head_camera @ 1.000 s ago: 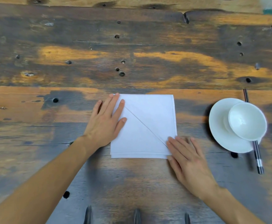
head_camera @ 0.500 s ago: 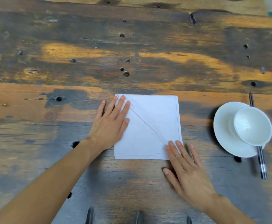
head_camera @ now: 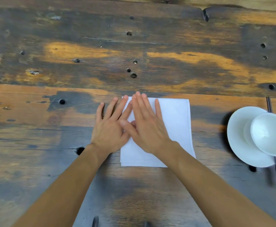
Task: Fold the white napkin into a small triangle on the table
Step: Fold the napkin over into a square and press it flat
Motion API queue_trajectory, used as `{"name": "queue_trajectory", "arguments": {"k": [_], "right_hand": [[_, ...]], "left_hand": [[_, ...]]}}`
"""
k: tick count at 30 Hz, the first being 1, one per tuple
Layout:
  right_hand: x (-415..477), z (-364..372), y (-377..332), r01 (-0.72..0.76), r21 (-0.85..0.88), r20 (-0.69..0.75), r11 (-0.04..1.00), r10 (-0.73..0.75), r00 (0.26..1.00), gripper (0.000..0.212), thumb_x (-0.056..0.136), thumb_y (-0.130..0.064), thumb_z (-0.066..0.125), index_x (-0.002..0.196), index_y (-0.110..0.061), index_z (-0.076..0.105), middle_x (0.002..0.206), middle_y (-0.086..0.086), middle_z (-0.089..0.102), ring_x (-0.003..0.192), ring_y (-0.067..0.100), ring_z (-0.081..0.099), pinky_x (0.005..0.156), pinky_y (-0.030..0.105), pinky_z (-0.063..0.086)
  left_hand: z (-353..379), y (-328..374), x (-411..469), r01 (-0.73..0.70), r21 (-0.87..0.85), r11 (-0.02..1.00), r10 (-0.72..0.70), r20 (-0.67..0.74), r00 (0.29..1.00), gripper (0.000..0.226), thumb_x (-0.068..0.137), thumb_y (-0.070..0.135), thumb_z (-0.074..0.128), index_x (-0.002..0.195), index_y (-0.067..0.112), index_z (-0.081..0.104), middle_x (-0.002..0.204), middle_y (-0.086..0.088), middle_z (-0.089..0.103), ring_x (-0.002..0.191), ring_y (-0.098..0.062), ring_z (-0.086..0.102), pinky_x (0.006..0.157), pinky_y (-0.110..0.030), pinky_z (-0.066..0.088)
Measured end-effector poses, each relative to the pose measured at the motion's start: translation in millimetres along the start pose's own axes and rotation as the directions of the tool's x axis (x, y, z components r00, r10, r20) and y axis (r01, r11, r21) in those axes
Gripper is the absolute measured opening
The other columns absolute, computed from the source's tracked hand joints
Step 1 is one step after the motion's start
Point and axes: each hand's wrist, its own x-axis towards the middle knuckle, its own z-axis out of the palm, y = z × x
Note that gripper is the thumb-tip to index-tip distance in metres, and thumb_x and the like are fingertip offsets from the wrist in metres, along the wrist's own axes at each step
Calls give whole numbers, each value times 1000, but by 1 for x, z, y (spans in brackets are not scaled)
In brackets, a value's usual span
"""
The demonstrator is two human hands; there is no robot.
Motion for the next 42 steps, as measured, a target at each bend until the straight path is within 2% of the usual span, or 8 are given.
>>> {"name": "queue_trajectory", "arguments": {"k": [3, 7, 12, 18, 27, 42], "right_hand": [[21, 11, -6, -24, -62, 34, 998, 26, 999, 85, 99, -68, 11, 162, -12, 2, 170, 3, -2, 155, 18, -10, 122, 52, -11], [22, 20, -4, -60, -46, 28, 997, 61, 998, 86, 96, -71, 7, 162, -16, -1, 170, -1, -6, 155, 15, -12, 122, 52, -12], [16, 20, 1, -124, -13, 26, 992, 124, 992, 95, 89, -76, -9, 162, -17, -2, 169, -3, -11, 154, 11, -16, 122, 54, -11], [0, 13, 29, -183, -27, 3, 983, 183, 983, 91, 91, -75, -5, 162, -18, 0, 170, -3, -7, 155, 13, -11, 122, 56, -7], [-17, -3, 77, -282, -48, -25, 958, 281, 959, 89, 94, -75, 4, 161, -17, -4, 169, -4, -10, 155, 13, -12, 120, 52, -18], [-29, -2, 110, -273, -77, -86, 959, 266, 960, 85, 97, -74, 15, 161, -20, 7, 170, 3, 2, 156, 21, 0, 123, 58, -1]], "left_hand": [[0, 0, 2, 1, 0, 1000, 0, 41, 999, 68, 94, 49, 34, 160, 32, 29, 169, 4, 26, 154, -28, 21, 121, -62, 12], [2, -1, 3, 12, 9, 1000, -13, 54, 998, 72, 95, 50, 35, 163, 35, 18, 171, 8, 18, 157, -25, 13, 122, -66, 6], [4, -1, 2, 7, 25, 1000, -8, 30, 1000, 69, 99, 52, 34, 163, 31, 22, 171, 5, 20, 156, -26, 17, 122, -66, 5], [6, -1, 2, -1, 43, 999, 1, -15, 1000, 65, 102, 56, 32, 161, 27, 31, 170, 2, 25, 155, -26, 24, 120, -68, 13], [5, 0, 2, 16, 37, 999, -16, 12, 1000, 65, 104, 56, 26, 162, 28, 26, 171, 4, 20, 157, -26, 20, 121, -68, 9], [4, 0, 2, 7, 26, 1000, -7, 6, 1000, 64, 104, 54, 29, 162, 28, 27, 171, 3, 22, 156, -27, 22, 121, -69, 10]]}}
